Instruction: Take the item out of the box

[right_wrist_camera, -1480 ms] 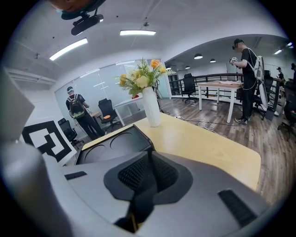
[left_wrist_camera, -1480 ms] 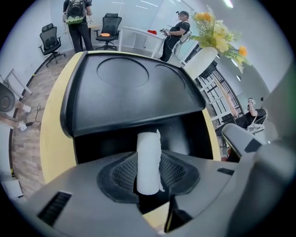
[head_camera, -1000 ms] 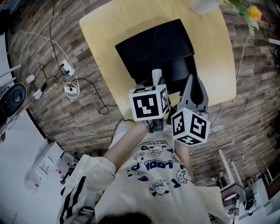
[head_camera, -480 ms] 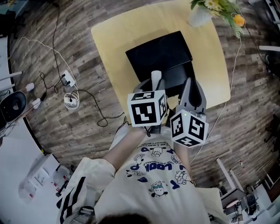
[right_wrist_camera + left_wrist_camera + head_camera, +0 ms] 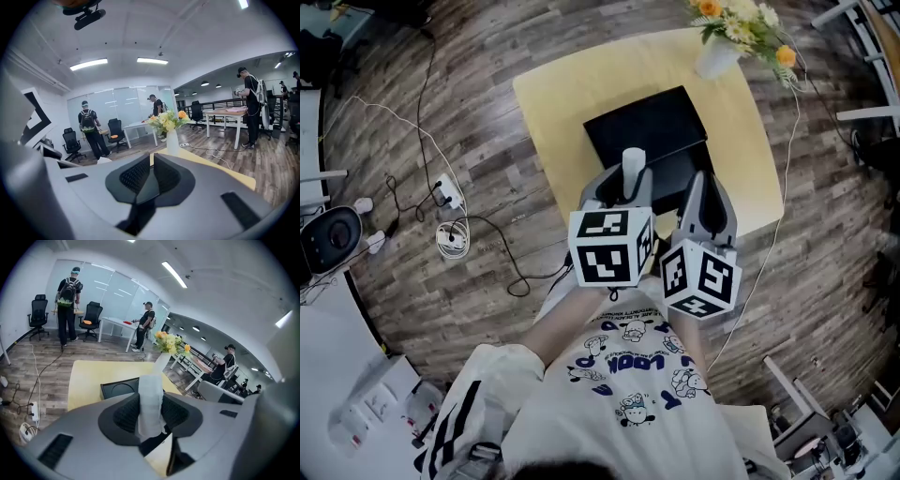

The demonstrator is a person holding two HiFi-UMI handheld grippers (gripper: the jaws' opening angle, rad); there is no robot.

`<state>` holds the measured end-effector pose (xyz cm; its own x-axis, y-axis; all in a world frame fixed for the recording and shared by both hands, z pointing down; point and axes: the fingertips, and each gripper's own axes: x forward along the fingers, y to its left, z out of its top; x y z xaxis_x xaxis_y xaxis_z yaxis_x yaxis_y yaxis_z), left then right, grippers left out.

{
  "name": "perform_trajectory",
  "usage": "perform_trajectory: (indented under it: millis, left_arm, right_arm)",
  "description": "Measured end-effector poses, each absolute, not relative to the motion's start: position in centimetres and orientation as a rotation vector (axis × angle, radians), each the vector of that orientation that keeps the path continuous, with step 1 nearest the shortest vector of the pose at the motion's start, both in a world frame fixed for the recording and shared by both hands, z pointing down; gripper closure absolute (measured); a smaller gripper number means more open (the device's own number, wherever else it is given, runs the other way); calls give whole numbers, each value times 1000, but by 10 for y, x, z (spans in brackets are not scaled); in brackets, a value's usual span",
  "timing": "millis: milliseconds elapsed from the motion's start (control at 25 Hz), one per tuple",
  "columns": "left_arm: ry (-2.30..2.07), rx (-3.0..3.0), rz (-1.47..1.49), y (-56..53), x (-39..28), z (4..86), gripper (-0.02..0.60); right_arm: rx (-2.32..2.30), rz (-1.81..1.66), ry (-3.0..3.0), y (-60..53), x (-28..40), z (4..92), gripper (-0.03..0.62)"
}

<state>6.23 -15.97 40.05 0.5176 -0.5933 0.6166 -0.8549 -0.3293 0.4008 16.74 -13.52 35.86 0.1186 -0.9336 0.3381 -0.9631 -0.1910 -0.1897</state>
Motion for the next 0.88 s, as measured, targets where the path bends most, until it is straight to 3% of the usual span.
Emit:
perform_trajectory:
  millis: [880]
  left_arm:
    - [-1246,2484,236,-145,36,303,440]
  right_arm:
    - [2417,337,-1980,-104,133,293,551]
